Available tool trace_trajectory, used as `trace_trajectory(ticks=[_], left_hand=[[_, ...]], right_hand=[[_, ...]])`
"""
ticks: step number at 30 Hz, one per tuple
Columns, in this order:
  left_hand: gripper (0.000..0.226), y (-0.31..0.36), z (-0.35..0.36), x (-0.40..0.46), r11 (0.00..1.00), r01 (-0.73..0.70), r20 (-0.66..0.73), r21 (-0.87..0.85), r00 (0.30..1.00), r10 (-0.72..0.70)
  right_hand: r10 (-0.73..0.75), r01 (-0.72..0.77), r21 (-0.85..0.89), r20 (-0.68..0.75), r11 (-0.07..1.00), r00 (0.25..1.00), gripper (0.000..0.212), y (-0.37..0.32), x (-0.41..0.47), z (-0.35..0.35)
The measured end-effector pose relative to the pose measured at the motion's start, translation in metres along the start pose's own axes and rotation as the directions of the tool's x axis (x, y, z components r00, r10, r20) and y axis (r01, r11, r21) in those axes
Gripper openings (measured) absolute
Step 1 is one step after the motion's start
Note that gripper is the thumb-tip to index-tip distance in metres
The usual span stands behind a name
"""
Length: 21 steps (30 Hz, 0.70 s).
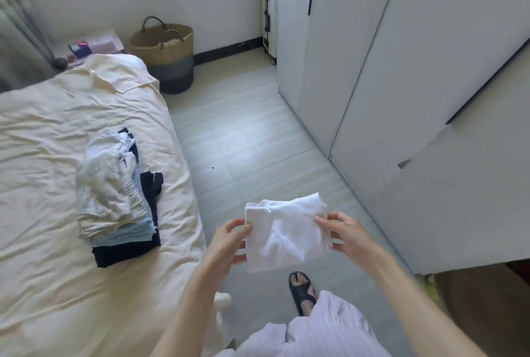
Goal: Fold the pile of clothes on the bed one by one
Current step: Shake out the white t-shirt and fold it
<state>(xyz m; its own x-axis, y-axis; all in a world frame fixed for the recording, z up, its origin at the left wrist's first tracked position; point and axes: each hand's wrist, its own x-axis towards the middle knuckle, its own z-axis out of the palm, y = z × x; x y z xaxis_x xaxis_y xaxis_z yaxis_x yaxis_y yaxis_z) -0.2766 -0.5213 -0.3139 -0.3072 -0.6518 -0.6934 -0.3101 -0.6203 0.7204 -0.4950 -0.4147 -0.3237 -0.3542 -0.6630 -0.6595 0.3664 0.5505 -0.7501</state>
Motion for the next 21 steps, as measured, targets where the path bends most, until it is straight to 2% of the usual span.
trace_trajectory(ticks=[4, 9, 15, 21], left_hand=[[0.014, 0.041, -0.004, 0.023, 0.993, -0.026, -0.141, -0.119, 0.990, 0.010], [0.019, 0.076, -0.030, 0.038, 0.951, -0.097, -0.309, -0.293, 0.951, 0.002], [0.014, 0.097, -0.084, 0.056, 0.864, -0.193, -0.470, -0.464, 0.881, -0.056], [0.012, 0.104, -0.169, 0.106, 0.783, -0.251, -0.565, -0.568, 0.812, -0.149]], right_hand=[[0.005, 0.009, -0.106, 0.131, 0.994, 0.991, 0.016, -0.063, 0.062, 0.020], [0.039, 0.056, -0.279, 0.322, 0.959, 0.946, 0.019, -0.136, 0.123, 0.074], [0.115, 0.159, -0.473, 0.500, 0.866, 0.858, 0.013, -0.190, 0.173, 0.175], [0.135, 0.286, -0.585, 0.570, 0.759, 0.810, 0.012, -0.217, 0.230, 0.298]])
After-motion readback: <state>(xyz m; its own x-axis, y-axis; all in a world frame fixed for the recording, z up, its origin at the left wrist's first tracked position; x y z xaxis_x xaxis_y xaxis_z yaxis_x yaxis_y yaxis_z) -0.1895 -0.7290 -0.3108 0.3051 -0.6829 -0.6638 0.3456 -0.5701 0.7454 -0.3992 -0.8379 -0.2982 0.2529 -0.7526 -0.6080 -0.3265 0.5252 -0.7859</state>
